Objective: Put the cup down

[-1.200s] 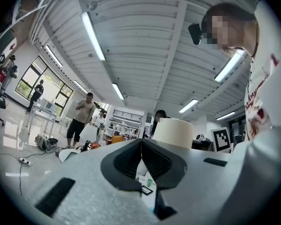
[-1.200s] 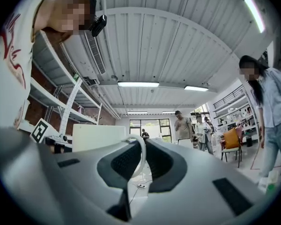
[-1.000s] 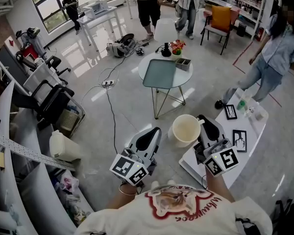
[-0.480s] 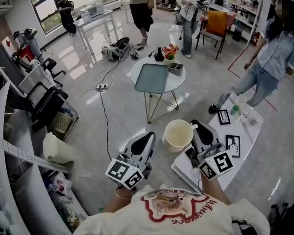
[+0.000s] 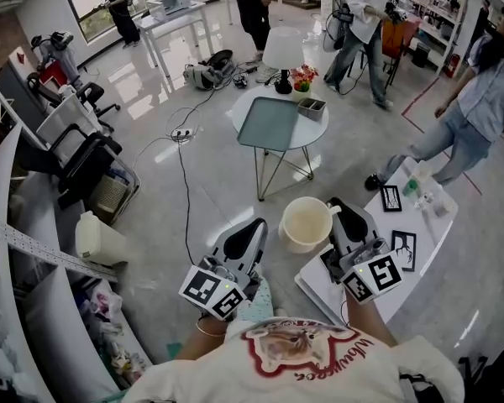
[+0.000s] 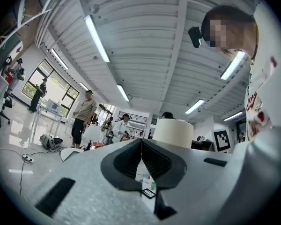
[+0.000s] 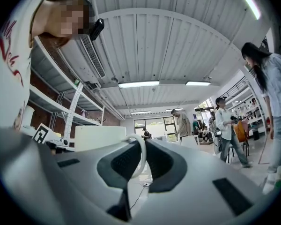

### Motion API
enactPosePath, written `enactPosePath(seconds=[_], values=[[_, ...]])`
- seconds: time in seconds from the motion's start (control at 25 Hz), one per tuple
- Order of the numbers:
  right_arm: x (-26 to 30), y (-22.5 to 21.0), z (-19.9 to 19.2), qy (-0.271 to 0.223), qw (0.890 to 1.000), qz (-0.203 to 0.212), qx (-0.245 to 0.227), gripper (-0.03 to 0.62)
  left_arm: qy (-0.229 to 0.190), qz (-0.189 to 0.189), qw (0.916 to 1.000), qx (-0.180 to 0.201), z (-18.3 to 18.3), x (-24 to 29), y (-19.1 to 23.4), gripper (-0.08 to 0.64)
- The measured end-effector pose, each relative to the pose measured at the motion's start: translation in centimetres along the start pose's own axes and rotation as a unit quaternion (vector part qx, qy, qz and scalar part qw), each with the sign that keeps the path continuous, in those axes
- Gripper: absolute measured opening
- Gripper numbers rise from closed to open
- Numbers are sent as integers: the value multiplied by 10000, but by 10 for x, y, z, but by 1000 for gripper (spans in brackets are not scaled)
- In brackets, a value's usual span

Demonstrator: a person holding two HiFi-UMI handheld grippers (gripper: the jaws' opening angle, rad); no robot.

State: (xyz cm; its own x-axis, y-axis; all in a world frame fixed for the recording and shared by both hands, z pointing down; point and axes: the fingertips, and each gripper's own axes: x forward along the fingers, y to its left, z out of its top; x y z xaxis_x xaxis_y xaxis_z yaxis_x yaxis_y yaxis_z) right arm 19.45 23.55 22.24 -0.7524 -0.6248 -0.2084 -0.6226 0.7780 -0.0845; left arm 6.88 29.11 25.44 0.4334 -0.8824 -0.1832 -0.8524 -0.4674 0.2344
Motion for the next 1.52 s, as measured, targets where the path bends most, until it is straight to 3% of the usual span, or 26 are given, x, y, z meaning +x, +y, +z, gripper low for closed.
enactPosePath(seconds=[0.28,1.12,1.52], values=[[36,-13,-6,2,10000,-61,-13,49,47,-47,10000,14,2,26,35,14],[233,-82,-27,-216,9986,-476,37,49,55,-468,9989,65,43,146,218,14],[272,-105,-40,-210,9967,-774,75,49,114,-703,9975,21,46,183,263,14]])
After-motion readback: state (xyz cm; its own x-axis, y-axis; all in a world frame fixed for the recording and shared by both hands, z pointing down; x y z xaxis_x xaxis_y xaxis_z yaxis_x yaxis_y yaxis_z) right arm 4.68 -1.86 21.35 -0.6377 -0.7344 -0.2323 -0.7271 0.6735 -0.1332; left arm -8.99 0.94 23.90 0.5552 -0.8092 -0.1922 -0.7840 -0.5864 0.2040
